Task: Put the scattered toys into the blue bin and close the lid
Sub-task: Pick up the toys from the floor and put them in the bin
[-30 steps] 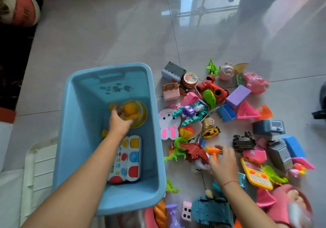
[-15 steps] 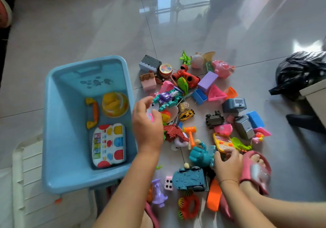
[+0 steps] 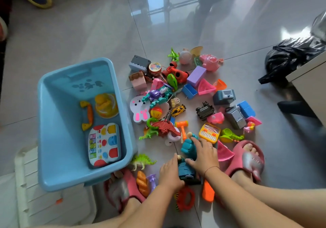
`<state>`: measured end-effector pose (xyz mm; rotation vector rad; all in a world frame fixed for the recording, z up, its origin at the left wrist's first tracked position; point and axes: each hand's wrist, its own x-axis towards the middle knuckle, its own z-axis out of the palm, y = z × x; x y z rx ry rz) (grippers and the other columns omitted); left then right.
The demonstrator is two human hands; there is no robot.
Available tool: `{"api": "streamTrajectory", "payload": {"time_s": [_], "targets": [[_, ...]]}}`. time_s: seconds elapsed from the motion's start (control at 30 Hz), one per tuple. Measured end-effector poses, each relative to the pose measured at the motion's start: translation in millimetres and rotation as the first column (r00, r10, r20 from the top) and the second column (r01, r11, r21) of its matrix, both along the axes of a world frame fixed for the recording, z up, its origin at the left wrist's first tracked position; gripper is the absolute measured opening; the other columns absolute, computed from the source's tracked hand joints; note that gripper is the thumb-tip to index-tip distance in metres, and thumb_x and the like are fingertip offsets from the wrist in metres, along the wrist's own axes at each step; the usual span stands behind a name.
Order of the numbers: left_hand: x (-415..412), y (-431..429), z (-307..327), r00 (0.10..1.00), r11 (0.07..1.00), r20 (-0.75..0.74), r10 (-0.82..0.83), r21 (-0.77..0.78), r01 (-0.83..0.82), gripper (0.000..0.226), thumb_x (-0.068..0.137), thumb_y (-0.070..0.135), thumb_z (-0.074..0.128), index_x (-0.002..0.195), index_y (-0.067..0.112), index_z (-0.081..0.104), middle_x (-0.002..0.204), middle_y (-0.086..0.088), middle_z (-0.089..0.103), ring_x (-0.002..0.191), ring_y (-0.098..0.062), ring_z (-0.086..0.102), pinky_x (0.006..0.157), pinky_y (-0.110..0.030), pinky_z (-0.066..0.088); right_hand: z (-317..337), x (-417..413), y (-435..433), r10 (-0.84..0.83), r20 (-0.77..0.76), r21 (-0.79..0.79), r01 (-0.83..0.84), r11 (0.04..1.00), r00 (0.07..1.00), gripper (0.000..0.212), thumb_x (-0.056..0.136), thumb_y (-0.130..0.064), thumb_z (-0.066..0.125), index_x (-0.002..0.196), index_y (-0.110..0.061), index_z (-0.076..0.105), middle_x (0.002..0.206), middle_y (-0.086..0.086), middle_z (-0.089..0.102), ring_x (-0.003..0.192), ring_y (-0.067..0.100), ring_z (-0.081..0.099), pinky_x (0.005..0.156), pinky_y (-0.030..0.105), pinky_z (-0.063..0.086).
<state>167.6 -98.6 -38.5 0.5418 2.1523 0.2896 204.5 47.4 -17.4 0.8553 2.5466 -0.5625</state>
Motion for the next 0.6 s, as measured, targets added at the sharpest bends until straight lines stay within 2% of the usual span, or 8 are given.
{"api": "streamTrajectory", "payload": {"time_s": [0.07,0.13,0.27,0.33,0.4,0.47,0.53,0.6], "targets": [[-7.4,3.8,0.8,0.998,1.0,0.048,-0.027,0.014,0.026,0.1,0.065,0.037,0.07,0.147,0.018,0.016,0.137,-0.002,0.045,0.125,-0.028,0.046,0.1,-0.039,0.039,-4.2,-10.1,-1.1,0.012,0.033,-0.006,-0.011,1.0,0.999,0.087,0.07,-0.06,0.061,0.143,-0.033,0.022,0.141,0.002,0.033,0.129,0.024,0.035,0.105,0.039,0.025],[-11.0,5.2,6.1,0.998,0.997,0.022,-0.057,0.048,0.056,0.093,0.06,0.042,0.073,0.139,0.022,0.027,0.127,-0.002,0.049,0.116,-0.028,0.05,0.093,-0.039,0.044,-8.5,-19.6,-1.7,-0.009,0.066,-0.005,0.009,1.0,0.998,0.085,0.07,-0.06,0.061,0.141,-0.036,0.022,0.139,0.002,0.034,0.125,0.025,0.039,0.105,0.04,0.023],[-16.9,0.8,25.7,0.998,0.996,-0.026,-0.05,0.074,0.052,0.075,0.062,0.041,0.071,0.128,0.021,0.041,0.118,-0.003,0.046,0.111,-0.025,0.044,0.094,-0.035,0.041,-10.5,-34.6,-2.3,-0.037,0.113,0.037,0.033,0.999,0.993,0.071,0.067,-0.057,0.062,0.129,-0.033,0.039,0.129,0.002,0.045,0.118,0.023,0.046,0.101,0.042,0.025],[-21.3,-6.1,39.4,0.997,0.994,-0.055,-0.052,0.092,0.057,0.075,0.062,0.042,0.072,0.128,0.02,0.043,0.118,-0.002,0.044,0.111,-0.023,0.042,0.095,-0.034,0.04,-5.4,-37.8,1.7,-0.06,0.11,-0.019,0.063,0.998,0.992,0.063,0.061,-0.056,0.064,0.117,-0.032,0.048,0.118,0.0,0.052,0.109,0.022,0.052,0.094,0.042,0.031],[-28.9,-14.4,59.4,0.995,0.991,-0.096,-0.014,0.13,0.027,0.073,0.061,0.043,0.072,0.125,0.02,0.045,0.117,0.0,0.043,0.111,-0.021,0.041,0.092,-0.033,0.041,5.6,-39.7,8.9,-0.191,0.033,-0.226,0.193,0.955,0.981,0.062,0.052,-0.054,0.07,0.105,-0.028,0.053,0.107,0.002,0.061,0.094,0.02,0.058,0.086,0.039,0.044],[-39.8,-23.1,85.0,0.987,0.98,-0.141,0.073,0.191,-0.045,0.071,0.062,0.044,0.071,0.124,0.021,0.045,0.115,0.003,0.043,0.108,-0.017,0.042,0.09,-0.03,0.042,32.1,-42.5,16.9,-0.412,-0.077,-0.475,0.33,0.816,0.908,0.062,0.055,-0.037,0.082,0.107,-0.019,0.054,0.101,0.006,0.064,0.082,0.016,0.06,0.072,0.031,0.052],[-52.6,-32.4,116.4,0.966,0.952,-0.197,0.169,0.286,-0.109,0.07,0.061,0.046,0.071,0.122,0.023,0.046,0.113,0.006,0.044,0.106,-0.013,0.042,0.089,-0.028,0.043,67.1,-48.8,18.4,-0.564,-0.186,-0.631,0.342,0.696,0.805,0.054,0.066,-0.014,0.082,0.111,-0.013,0.051,0.098,0.005,0.06,0.077,0.006,0.056,0.06,0.012,0.046],[-66.5,-45.0,150.6,0.929,0.893,-0.215,0.302,0.405,-0.196,0.068,0.058,0.049,0.072,0.119,0.027,0.048,0.11,0.01,0.045,0.103,-0.008,0.045,0.089,-0.025,0.043,105.7,-60.2,10.1,-0.653,-0.304,-0.74,0.26,0.62,0.694,0.051,0.072,-0.005,0.077,0.113,-0.013,0.049,0.098,0.003,0.058,0.079,-0.001,0.054,0.057,0.006,0.045]]}}
